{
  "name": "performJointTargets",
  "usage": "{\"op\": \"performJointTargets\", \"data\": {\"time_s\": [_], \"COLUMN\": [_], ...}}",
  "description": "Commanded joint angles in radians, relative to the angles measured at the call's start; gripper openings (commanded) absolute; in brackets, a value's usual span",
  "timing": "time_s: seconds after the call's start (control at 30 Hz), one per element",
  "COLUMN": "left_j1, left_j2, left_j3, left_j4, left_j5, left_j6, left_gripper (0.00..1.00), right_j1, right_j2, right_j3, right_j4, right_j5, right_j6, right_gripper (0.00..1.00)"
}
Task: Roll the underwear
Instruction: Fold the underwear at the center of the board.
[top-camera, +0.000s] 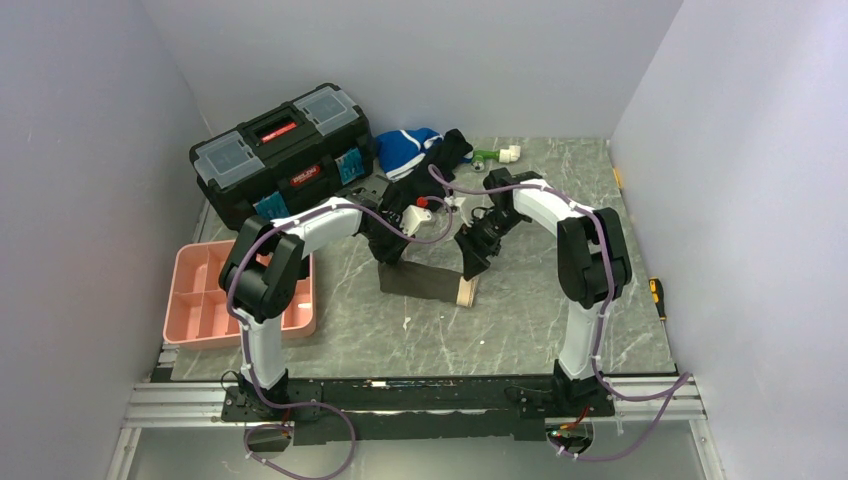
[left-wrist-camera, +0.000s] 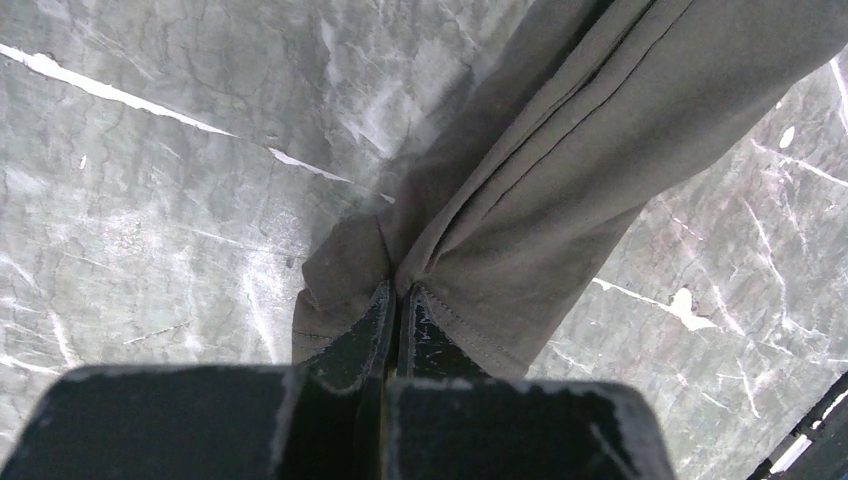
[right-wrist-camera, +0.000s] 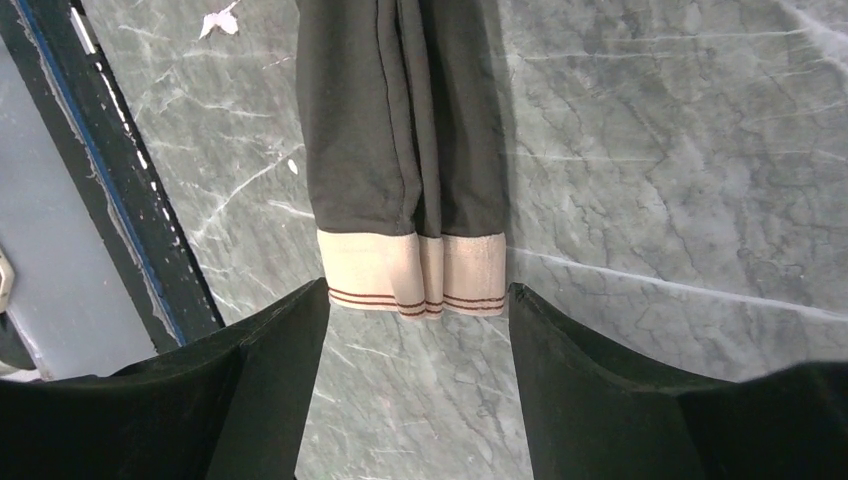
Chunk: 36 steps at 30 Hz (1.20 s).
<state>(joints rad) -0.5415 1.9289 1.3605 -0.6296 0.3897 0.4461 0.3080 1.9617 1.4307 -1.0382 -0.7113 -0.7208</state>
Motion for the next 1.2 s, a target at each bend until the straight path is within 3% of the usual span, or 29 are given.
{"op": "performJointTargets", "data": {"time_s": [0.0,0.37,0.83,1.0,1.17], "left_j1": [0.005,0.005,0.005,0.005,0.005], "left_j2": [-0.024,-0.029,-0.029,-0.029,-0.024], "left_j3": [-0.003,-0.001,-0.002,0.001,0.006], "left_j4": [0.027,0.023,0.020,0.016,0.013], "left_j5": [-0.006,-0.013,-0.021,-0.022,-0.019], "left_j6": [-0.015,-0.014,-0.007,-0.004,0.001], "left_gripper": [0.00,0.00,0.00,0.00,0.00], "right_j1": [0.007,0.022,0.022,0.020,0.018], "right_j2": [0.015,0.061,0.080,0.092,0.091], "right_j3": [-0.014,-0.028,-0.018,-0.010,0.006], "right_j4": [0.030,0.030,-0.005,-0.009,-0.014], "right_j5": [0.004,0.009,0.001,0.010,0.028], "right_j6": [0.004,-0.007,-0.023,-0.026,-0.022], "right_gripper": [0.69,0.63,0.38,0.37,0.45]}}
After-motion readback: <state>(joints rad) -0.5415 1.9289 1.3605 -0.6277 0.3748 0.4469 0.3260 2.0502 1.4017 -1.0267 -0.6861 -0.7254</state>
